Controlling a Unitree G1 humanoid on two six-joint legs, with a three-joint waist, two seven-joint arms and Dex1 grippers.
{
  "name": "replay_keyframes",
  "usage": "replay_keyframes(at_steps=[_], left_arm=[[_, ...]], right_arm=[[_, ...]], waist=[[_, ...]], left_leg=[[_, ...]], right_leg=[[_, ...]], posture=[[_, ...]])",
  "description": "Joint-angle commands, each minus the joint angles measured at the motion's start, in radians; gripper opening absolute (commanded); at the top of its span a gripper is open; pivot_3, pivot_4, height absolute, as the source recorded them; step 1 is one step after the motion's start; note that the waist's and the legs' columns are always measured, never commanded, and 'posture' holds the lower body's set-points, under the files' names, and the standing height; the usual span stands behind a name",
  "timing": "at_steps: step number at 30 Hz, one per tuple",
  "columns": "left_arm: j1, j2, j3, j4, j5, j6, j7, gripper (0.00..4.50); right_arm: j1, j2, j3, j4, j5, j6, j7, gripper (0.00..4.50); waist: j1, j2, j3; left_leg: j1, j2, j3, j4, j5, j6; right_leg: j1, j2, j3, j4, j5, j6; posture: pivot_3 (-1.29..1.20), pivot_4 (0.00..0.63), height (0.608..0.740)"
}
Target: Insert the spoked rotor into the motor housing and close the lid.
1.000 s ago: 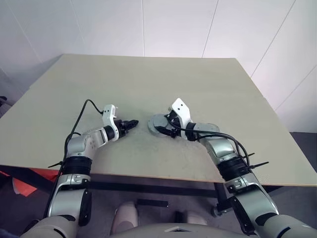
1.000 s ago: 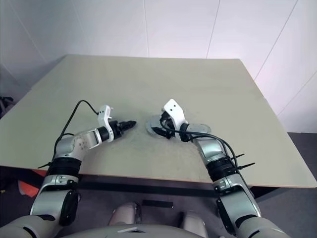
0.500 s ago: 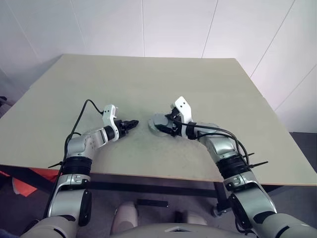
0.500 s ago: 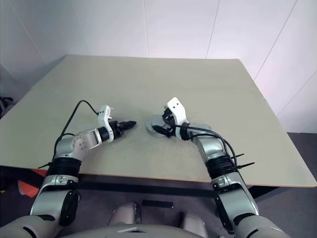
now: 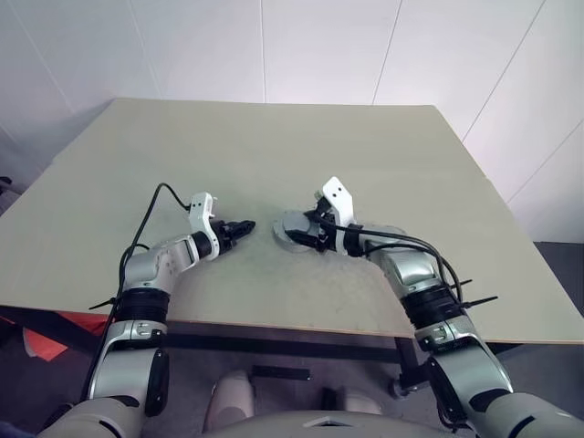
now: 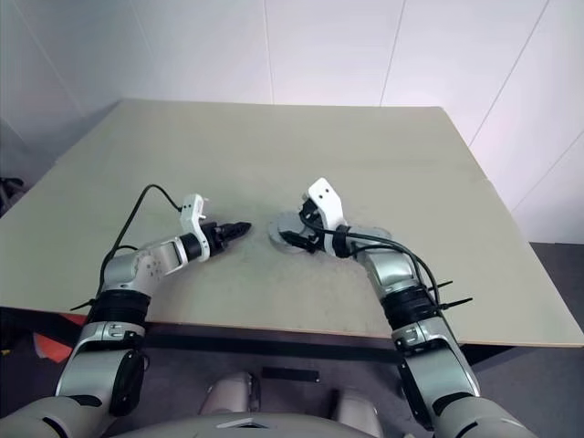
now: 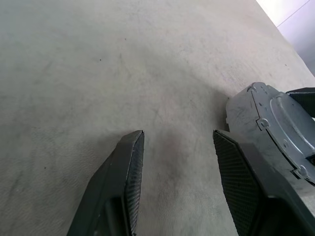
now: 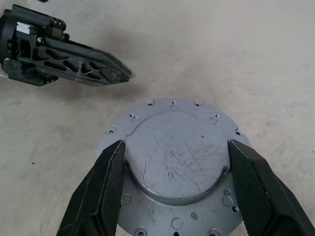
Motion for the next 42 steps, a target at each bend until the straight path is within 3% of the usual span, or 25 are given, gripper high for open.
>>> replay_keyframes(at_steps=[1,42], left_arm=[[-0.017,0.003,-0.002,0.002,0.005,-0.018,-0.005,2.39],[-0.019,0.005,-0.007,0.009,0.015,-0.029,-0.009,2.39]], right_arm=[[0.010,0.007,-0.012,-0.077,0.037,-0.007,0.029,3.22],[0.001,-0.008,0.010,-0.005,-0.048,-0.064,-0.025,3.22]], waist=[[0.000,0.000,0.000],[-0.001,0.000,0.000]], left_leg=[[0.000,0.000,0.000,0.000,0.000,0.000],[-0.002,0.000,0.001,-0.001,0.000,0.000]], right_leg=[[0.000,0.000,0.000,0.000,0.001,-0.001],[-0.003,0.000,0.000,0.000,0.001,-0.001]], posture=[[0.00,0.000,0.740],[0.00,0.000,0.740]])
